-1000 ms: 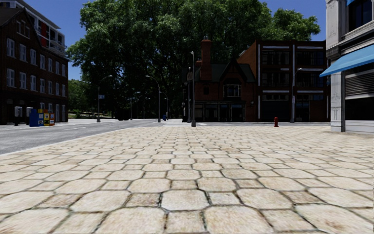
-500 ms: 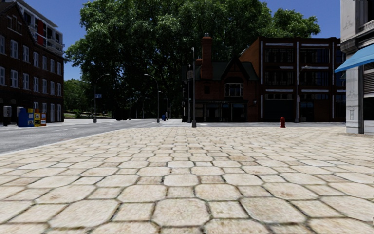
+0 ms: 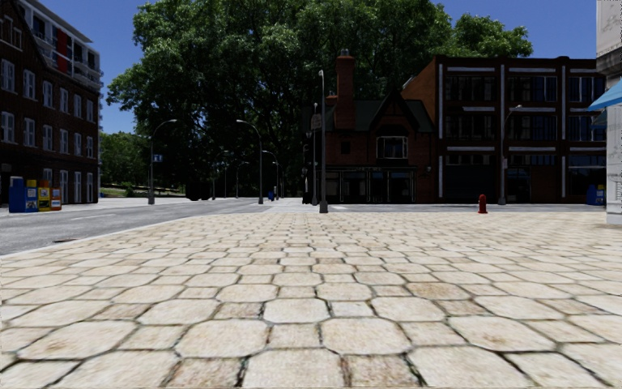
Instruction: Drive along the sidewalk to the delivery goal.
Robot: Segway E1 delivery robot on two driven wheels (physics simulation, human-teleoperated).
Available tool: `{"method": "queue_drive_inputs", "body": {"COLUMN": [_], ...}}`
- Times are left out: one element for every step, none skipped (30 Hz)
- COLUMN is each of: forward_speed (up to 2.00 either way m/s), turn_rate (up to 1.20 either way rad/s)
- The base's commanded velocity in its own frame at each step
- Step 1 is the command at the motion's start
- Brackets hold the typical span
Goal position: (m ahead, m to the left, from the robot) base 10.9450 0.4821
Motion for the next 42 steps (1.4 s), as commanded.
{"method": "queue_drive_inputs", "body": {"forward_speed": [2.0,2.0,2.0,2.0,2.0,2.0,2.0,2.0,2.0,2.0,2.0,2.0,2.0,2.0,2.0,2.0,2.0,2.0,2.0,2.0,2.0,2.0,2.0,2.0,2.0,2.0,2.0,2.0,2.0,2.0,2.0,2.0,2.0,2.0,2.0,2.0,2.0,2.0,2.0,2.0,2.0,2.0], "turn_rate": [0.0,0.0,0.0,0.0,0.0,0.0,0.0,0.0,0.0,0.0,0.0,0.0,0.09,0.19,0.19,0.22,0.23,0.24,0.24,0.24,0.22,0.03,0.0,0.0,0.0,0.0,0.0,0.0,0.0,0.0,0.0,0.0,0.0,0.0,0.0,0.0,0.0,0.0,0.0,0.0,0.0,0.0]}}
